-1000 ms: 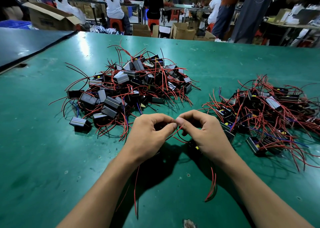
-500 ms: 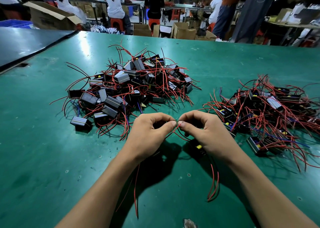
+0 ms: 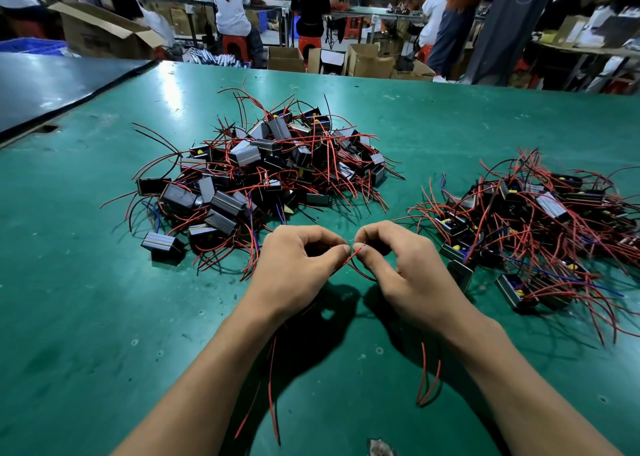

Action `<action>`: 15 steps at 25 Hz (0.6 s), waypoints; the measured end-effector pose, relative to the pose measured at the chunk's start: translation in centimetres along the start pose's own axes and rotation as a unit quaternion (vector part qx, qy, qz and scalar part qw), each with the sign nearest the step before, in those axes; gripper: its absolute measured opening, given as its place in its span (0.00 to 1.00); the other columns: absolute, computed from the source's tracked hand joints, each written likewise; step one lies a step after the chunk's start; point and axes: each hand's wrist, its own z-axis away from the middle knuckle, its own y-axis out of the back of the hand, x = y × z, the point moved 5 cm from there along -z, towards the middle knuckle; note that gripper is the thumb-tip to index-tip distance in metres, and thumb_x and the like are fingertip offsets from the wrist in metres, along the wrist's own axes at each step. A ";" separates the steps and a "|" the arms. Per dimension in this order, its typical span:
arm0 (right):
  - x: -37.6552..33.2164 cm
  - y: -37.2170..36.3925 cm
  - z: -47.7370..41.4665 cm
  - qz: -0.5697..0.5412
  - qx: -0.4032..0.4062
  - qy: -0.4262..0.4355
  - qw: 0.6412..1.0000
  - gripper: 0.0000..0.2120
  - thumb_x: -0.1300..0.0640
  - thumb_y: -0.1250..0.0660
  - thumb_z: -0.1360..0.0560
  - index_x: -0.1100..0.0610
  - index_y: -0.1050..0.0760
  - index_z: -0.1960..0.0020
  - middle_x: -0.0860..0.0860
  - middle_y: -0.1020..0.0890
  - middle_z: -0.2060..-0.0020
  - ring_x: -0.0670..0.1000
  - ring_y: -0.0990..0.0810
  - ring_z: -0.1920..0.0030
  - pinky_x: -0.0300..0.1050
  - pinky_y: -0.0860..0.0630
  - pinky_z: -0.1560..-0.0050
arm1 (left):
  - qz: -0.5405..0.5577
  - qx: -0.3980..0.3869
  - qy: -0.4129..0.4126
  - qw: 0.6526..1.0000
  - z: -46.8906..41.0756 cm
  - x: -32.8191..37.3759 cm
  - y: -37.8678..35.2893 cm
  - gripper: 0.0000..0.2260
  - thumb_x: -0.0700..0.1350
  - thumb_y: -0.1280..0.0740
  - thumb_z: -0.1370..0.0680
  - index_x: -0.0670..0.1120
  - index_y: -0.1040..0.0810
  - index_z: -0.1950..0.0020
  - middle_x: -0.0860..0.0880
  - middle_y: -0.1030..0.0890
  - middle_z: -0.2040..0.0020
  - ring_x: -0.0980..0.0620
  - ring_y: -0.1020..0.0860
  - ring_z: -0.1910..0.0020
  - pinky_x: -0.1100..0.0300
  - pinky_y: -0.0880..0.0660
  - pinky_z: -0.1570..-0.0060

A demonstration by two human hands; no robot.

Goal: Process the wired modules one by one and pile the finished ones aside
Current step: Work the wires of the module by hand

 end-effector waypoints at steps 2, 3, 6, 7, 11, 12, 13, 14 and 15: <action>0.0 -0.2 0.0 0.000 0.002 -0.002 1.000 0.02 0.53 0.35 0.21 0.46 0.26 0.51 0.40 0.22 0.59 0.43 0.23 0.57 0.35 0.28 0.55 | -0.013 -0.008 -0.014 1.000 0.1 0.2 -0.1 0.03 0.42 0.25 0.27 0.45 0.14 0.60 0.55 0.22 0.75 0.63 0.29 0.76 0.72 0.34 0.72; -0.1 -0.2 0.0 0.003 0.006 0.002 1.000 0.02 0.53 0.35 0.21 0.46 0.26 0.51 0.39 0.22 0.59 0.42 0.23 0.57 0.35 0.28 0.55 | -0.015 -0.015 -0.018 1.000 0.1 0.3 -0.1 0.03 0.42 0.25 0.26 0.45 0.14 0.60 0.55 0.23 0.75 0.62 0.30 0.76 0.71 0.34 0.72; -0.6 0.2 -0.1 0.009 0.017 0.029 0.999 0.06 0.54 0.31 0.23 0.50 0.22 0.46 0.41 0.21 0.57 0.42 0.21 0.56 0.32 0.28 0.53 | 0.004 -0.036 -0.014 0.999 0.1 0.2 -0.2 0.05 0.45 0.26 0.26 0.45 0.15 0.59 0.54 0.26 0.74 0.57 0.33 0.74 0.64 0.35 0.72; -0.7 0.4 -0.2 0.016 0.015 0.043 0.999 0.09 0.55 0.30 0.23 0.52 0.21 0.43 0.43 0.20 0.56 0.43 0.20 0.56 0.32 0.27 0.52 | 0.015 -0.045 -0.008 0.999 0.0 0.1 -0.2 0.05 0.45 0.27 0.25 0.44 0.15 0.58 0.54 0.27 0.74 0.56 0.34 0.74 0.62 0.36 0.71; -0.6 1.0 -0.4 0.023 -0.003 0.076 0.997 0.11 0.64 0.26 0.26 0.55 0.16 0.44 0.49 0.18 0.55 0.45 0.20 0.56 0.31 0.28 0.52 | 0.031 -0.084 0.014 0.996 -0.2 -0.6 -0.2 0.04 0.42 0.29 0.23 0.45 0.15 0.55 0.50 0.29 0.72 0.53 0.36 0.71 0.59 0.39 0.69; -0.6 1.1 -0.4 0.019 -0.006 0.072 0.997 0.11 0.64 0.26 0.26 0.55 0.15 0.45 0.49 0.17 0.56 0.45 0.20 0.57 0.31 0.28 0.53 | 0.032 -0.090 0.017 0.995 -0.2 -0.6 -0.2 0.04 0.42 0.29 0.23 0.45 0.15 0.55 0.50 0.29 0.72 0.54 0.36 0.72 0.60 0.39 0.70; -0.6 1.1 -0.4 0.013 -0.008 0.065 0.998 0.11 0.64 0.26 0.26 0.55 0.15 0.46 0.49 0.17 0.57 0.45 0.19 0.57 0.31 0.28 0.54 | 0.033 -0.094 0.019 0.995 -0.2 -0.6 -0.1 0.03 0.43 0.28 0.23 0.45 0.15 0.55 0.50 0.28 0.71 0.54 0.36 0.72 0.60 0.39 0.70; -0.5 1.1 -0.4 0.006 -0.009 0.057 0.998 0.10 0.64 0.26 0.26 0.54 0.15 0.47 0.49 0.17 0.57 0.45 0.19 0.58 0.32 0.27 0.54 | 0.035 -0.096 0.019 0.995 -0.3 -0.6 -0.2 0.03 0.43 0.28 0.23 0.45 0.15 0.55 0.49 0.28 0.71 0.53 0.36 0.71 0.59 0.39 0.70; -0.5 1.2 -0.4 -0.004 -0.008 0.047 0.999 0.08 0.63 0.25 0.26 0.54 0.15 0.48 0.48 0.17 0.58 0.45 0.19 0.58 0.32 0.27 0.55 | 0.036 -0.097 0.018 0.994 -0.3 -0.5 -0.2 0.04 0.43 0.28 0.24 0.45 0.15 0.56 0.48 0.27 0.71 0.53 0.35 0.70 0.59 0.39 0.69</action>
